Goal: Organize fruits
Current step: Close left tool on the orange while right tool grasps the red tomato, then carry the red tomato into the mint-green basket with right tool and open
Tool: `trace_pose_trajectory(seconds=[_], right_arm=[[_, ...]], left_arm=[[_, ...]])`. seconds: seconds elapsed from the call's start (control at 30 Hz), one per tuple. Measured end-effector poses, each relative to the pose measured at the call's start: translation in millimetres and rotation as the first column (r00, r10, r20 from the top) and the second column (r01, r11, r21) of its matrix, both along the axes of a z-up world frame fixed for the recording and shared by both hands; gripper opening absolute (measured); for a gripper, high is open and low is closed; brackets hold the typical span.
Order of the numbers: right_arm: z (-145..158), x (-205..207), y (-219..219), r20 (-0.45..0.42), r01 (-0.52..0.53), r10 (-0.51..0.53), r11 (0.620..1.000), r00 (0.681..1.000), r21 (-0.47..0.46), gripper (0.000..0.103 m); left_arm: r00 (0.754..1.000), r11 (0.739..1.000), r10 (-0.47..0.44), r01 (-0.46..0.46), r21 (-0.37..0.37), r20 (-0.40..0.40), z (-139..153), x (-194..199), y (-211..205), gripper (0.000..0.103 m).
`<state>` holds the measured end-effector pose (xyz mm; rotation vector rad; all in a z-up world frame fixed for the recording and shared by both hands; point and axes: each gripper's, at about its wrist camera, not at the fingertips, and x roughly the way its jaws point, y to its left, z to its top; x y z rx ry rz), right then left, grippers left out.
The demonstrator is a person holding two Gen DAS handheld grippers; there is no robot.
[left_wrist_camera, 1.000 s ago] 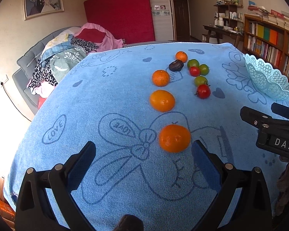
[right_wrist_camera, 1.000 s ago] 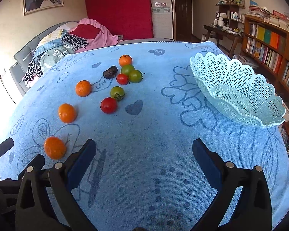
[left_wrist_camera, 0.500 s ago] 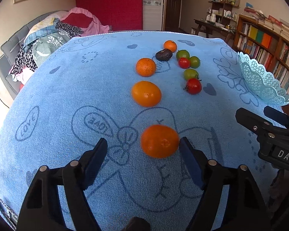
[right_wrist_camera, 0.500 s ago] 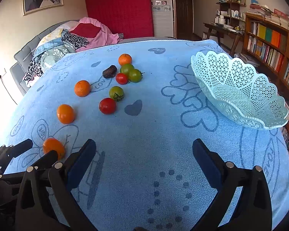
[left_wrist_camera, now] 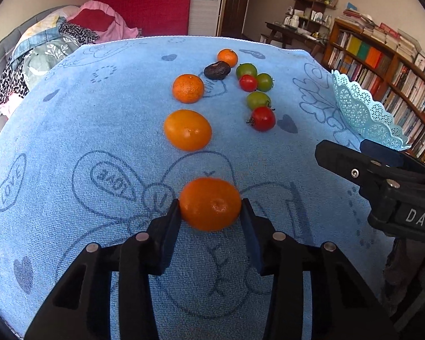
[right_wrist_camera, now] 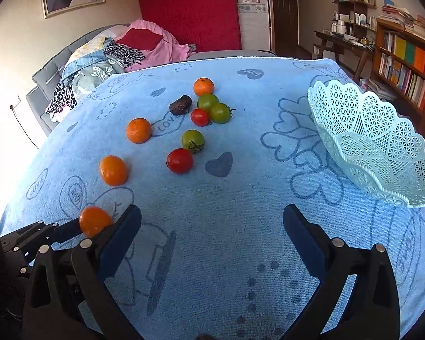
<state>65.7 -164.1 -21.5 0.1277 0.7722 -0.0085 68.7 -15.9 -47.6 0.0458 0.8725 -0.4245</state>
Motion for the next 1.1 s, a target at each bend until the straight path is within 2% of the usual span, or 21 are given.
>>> trace_pose_trajectory(seconds=[0.1,0.23,0.3,0.4,0.5,0.63,0.67,0.73,0.9,1.1], right_arm=[[3.1,11.4,6.6,-0.002,-0.026,0.026,1.000,1.000,-0.012,0.101],[0.3,31.6,14.8,-0.021,-0.057,0.057,0.998,0.998,-0.012,0.098],[-5.2,44.0,17.3,-0.050,-0.069,0.069,0.998,0.996,-0.007,0.082],[-13.8,60.5,16.2,-0.091,-0.076,0.079,0.996,0.993,0.038,0.071],[-18.6,72.2,18.0,-0.108,-0.077,0.081,0.996,0.991,0.036,0.062],[-23.6,82.7,22.0,-0.122,-0.088,0.090,0.996,0.988,0.027,0.055],[-25.5,84.7,22.7,-0.128,-0.090,0.093,0.996,0.987,0.028,0.050],[-27.5,86.3,23.9,-0.122,-0.089,0.091,0.996,0.988,0.016,0.049],[-28.6,87.8,24.6,-0.109,-0.088,0.086,0.996,0.990,-0.012,0.033],[-25.0,80.7,22.7,-0.098,-0.090,0.091,0.996,0.991,0.010,0.031]], left_arm=[[1.000,0.999,0.017,-0.017,-0.028,0.003,2.5,-0.5,7.2,0.043],[0.999,0.999,0.031,-0.030,-0.025,0.017,5.4,-1.7,11.2,0.043],[0.999,0.999,0.032,-0.032,-0.024,0.010,4.3,-1.4,12.5,0.043],[0.999,0.999,0.034,-0.034,-0.027,0.001,3.4,-0.3,14.3,0.043],[0.999,0.999,0.041,-0.041,-0.032,-0.010,1.8,1.4,16.1,0.043],[0.999,0.999,0.043,-0.043,-0.030,-0.013,0.0,2.1,16.0,0.043],[0.999,0.999,0.043,-0.043,-0.026,-0.011,0.1,1.6,15.4,0.043],[0.999,0.999,0.044,-0.044,-0.017,-0.005,-0.1,0.9,14.3,0.043],[0.999,0.999,0.046,-0.046,0.005,0.006,-0.4,0.4,11.4,0.043],[0.999,0.998,0.049,-0.049,0.024,0.015,-0.6,0.1,8.7,0.043]])
